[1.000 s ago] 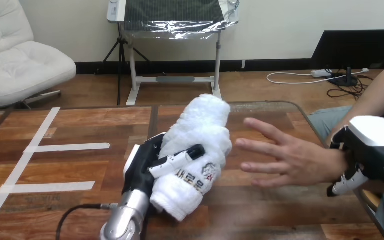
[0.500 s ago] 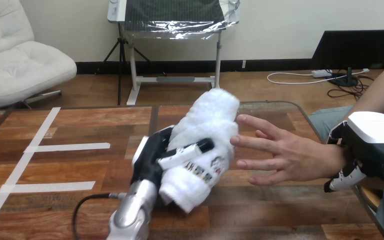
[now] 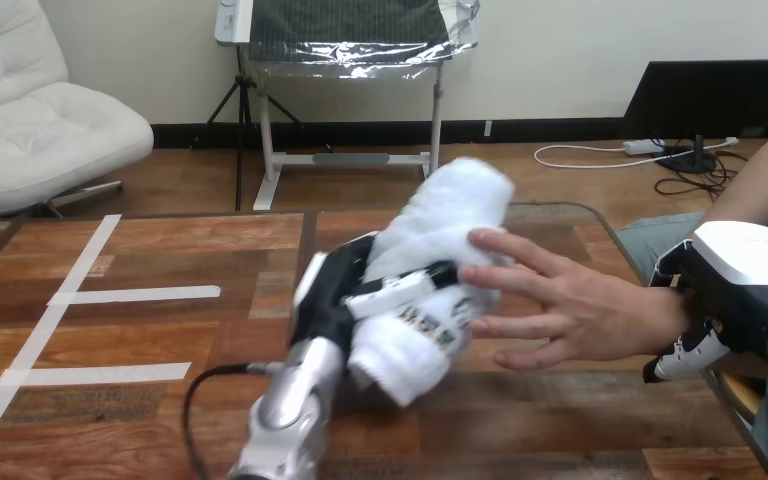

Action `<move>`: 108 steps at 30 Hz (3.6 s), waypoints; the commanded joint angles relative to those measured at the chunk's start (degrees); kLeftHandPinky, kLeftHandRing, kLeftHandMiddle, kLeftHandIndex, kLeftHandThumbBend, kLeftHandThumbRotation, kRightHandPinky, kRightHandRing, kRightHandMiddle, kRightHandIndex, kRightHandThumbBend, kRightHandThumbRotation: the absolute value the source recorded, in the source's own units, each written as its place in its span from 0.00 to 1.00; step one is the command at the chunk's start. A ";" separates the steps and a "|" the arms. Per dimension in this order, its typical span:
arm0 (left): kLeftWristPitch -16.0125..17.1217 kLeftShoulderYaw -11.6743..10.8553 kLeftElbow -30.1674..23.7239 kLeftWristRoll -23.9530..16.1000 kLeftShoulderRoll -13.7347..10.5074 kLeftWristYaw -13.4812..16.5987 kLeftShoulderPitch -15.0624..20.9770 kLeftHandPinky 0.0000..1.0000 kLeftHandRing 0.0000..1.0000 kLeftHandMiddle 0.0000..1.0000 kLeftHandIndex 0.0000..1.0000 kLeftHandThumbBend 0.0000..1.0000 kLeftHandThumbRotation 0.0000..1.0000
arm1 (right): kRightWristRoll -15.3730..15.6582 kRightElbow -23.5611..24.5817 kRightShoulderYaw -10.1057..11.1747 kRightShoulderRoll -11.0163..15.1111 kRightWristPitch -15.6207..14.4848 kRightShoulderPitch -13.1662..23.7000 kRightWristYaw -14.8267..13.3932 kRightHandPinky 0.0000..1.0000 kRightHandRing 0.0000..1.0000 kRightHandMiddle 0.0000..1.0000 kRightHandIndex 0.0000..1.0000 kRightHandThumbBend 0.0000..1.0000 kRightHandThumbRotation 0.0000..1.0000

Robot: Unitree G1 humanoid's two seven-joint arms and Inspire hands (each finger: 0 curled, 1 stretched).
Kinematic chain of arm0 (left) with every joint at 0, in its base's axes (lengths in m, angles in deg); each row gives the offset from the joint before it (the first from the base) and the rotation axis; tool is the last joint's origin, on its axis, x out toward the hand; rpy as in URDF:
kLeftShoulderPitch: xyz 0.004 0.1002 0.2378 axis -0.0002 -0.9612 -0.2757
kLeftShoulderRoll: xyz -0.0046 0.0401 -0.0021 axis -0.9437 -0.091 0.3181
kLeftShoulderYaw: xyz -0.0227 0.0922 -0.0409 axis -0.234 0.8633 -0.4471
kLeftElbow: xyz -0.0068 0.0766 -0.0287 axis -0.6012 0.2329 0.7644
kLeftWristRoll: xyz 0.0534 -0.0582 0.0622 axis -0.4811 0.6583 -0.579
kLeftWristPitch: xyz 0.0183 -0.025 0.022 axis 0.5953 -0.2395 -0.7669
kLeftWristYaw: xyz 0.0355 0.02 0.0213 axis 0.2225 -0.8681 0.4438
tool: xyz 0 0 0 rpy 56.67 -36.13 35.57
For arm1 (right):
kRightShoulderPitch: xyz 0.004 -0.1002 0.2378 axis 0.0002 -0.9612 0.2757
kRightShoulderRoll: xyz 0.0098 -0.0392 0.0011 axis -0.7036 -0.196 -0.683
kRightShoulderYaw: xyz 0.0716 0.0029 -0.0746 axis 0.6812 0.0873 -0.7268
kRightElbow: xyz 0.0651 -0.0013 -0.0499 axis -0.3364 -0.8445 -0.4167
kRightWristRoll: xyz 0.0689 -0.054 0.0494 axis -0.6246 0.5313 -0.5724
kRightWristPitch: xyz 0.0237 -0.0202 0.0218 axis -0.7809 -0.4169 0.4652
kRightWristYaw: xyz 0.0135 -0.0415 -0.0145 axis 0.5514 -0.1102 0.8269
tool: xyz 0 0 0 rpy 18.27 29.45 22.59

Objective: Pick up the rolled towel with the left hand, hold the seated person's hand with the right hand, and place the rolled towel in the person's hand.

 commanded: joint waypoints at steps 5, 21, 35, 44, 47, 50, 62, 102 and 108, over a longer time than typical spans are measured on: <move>-0.79 1.06 -1.56 -0.36 4.49 1.19 10.73 0.29 0.37 0.44 0.50 0.73 0.01 | -1.14 3.09 3.01 -1.00 0.09 3.06 -1.99 0.29 0.36 0.44 0.49 0.84 0.00; -0.44 4.21 -1.51 -2.22 7.69 4.24 13.00 0.28 0.35 0.42 0.49 0.68 0.01 | -1.25 3.09 2.85 -1.26 -0.24 2.76 -2.39 0.27 0.35 0.43 0.49 0.83 0.00; -2.13 5.00 -1.64 -1.16 10.93 4.60 14.11 0.28 0.36 0.43 0.48 0.69 0.03 | -1.20 3.16 2.61 -1.36 -0.56 2.39 -2.32 0.27 0.34 0.42 0.49 0.82 0.00; -1.81 5.70 -1.73 -0.49 12.95 5.05 13.54 0.27 0.36 0.42 0.47 0.68 0.03 | -0.93 2.89 2.46 -1.13 -0.23 2.12 -2.52 0.26 0.34 0.42 0.50 0.81 0.00; -2.31 5.74 -1.90 -0.07 13.48 5.05 13.34 0.27 0.36 0.42 0.47 0.69 0.03 | -0.89 2.90 2.47 -1.07 -0.14 2.01 -2.60 0.26 0.33 0.41 0.50 0.82 0.00; -2.65 5.85 -1.98 0.30 13.91 4.93 13.15 0.26 0.35 0.41 0.46 0.69 0.04 | -0.85 2.89 2.50 -1.00 0.02 1.86 -2.78 0.26 0.32 0.41 0.50 0.82 0.00; -1.72 6.49 -1.90 0.36 14.80 5.02 12.14 0.25 0.33 0.39 0.46 0.70 0.04 | -1.31 2.93 2.85 -1.10 -0.30 1.60 -2.16 0.26 0.33 0.41 0.50 0.81 0.00; -2.76 7.15 -2.44 2.07 15.21 4.21 11.54 0.27 0.35 0.41 0.46 0.68 0.03 | -2.14 3.30 3.25 -1.39 -0.43 1.13 -2.42 0.28 0.35 0.44 0.50 0.81 0.00; -2.95 7.55 -2.54 2.63 15.10 4.08 11.55 0.27 0.35 0.41 0.46 0.68 0.03 | -2.39 3.22 3.40 -1.57 -0.18 1.05 -2.78 0.26 0.34 0.43 0.50 0.81 0.00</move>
